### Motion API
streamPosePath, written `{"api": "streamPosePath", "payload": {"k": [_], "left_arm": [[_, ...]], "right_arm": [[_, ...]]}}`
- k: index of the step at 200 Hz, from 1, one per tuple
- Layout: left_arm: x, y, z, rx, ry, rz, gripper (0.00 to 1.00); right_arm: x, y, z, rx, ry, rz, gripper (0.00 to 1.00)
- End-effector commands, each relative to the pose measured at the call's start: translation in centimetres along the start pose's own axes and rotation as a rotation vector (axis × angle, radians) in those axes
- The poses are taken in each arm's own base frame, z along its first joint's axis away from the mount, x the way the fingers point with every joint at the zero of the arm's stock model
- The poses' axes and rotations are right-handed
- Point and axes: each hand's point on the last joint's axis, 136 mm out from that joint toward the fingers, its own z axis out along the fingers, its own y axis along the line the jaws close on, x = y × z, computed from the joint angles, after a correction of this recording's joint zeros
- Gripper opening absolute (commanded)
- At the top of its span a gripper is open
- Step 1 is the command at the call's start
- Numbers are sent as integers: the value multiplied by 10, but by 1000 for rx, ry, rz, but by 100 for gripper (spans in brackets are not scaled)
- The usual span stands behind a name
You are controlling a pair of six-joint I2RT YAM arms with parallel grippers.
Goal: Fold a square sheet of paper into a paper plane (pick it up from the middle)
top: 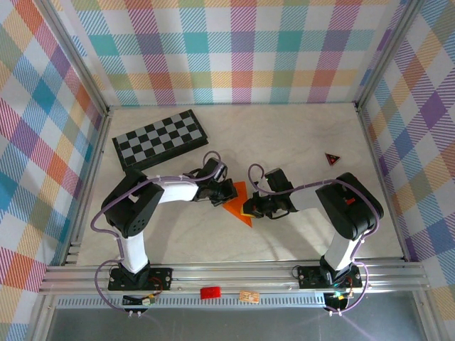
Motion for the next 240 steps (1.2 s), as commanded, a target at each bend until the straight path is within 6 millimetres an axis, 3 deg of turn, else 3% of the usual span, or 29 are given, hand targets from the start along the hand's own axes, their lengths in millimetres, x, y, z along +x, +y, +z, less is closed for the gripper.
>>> {"api": "streamPosePath", "payload": {"k": [1,80,126,156,182,206,240], "left_arm": [[-33,31,-2,-115,-102,-43,9],[-62,36,-10,-143,-139,-59,9],[-66,-2,-38,-36,-172,-7,10],[-51,-29,-47,72,-152,45,11],[-30,-39,-37,123,-98,82,11],[-11,-42,-16,152,-17,100,10],[-8,-19,10,103,29,83,10]], "right_arm": [[45,-59,3,177,111,158,0],[44,-57,4,169,112,150,0],[43,-56,3,170,108,149,0],[41,-56,3,172,105,150,0],[40,-55,2,173,103,148,0],[40,-56,2,175,104,157,0],[40,-56,2,180,112,158,0]]}}
